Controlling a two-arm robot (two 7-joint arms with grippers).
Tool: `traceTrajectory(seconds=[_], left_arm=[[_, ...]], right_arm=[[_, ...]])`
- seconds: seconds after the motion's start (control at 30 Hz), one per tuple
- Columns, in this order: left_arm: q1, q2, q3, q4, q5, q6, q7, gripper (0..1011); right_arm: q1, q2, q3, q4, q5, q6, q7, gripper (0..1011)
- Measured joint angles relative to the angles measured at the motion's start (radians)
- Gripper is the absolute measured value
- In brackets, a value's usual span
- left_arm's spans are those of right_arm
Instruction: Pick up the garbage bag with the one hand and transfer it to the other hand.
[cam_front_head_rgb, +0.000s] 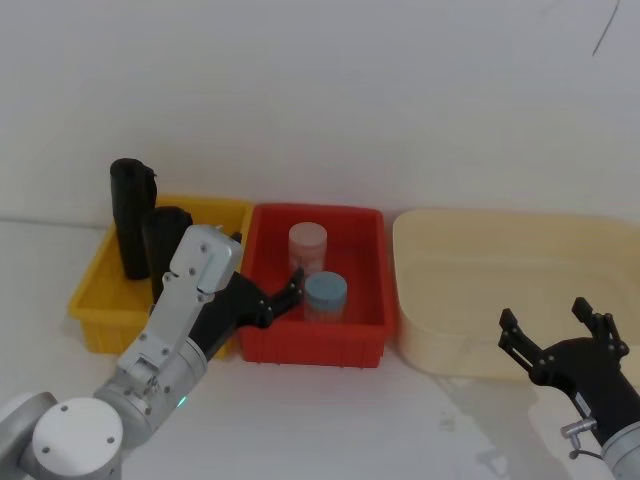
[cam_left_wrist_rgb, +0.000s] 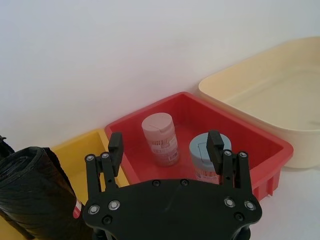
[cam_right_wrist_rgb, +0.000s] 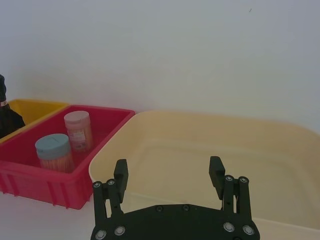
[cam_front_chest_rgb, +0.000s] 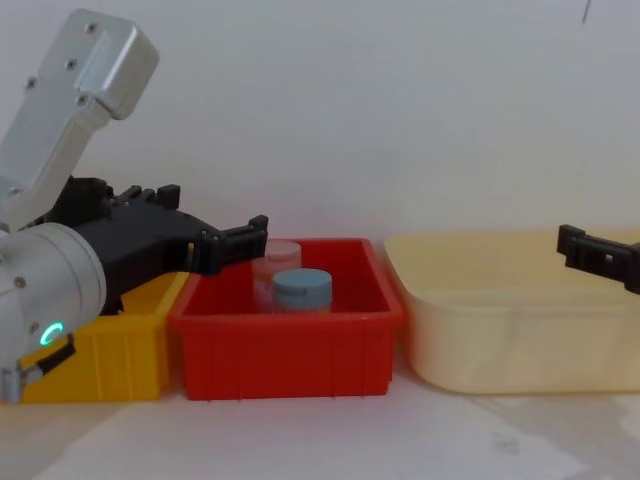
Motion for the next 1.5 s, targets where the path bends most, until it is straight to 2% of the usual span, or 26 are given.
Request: traceTrajectory(seconds=[1.5], left_arm=[[0.0,0.0,0.0,0.0,0.0,0.0,0.0,1000]], right_arm=[[0.0,0.0,0.0,0.0,0.0,0.0,0.0,1000]])
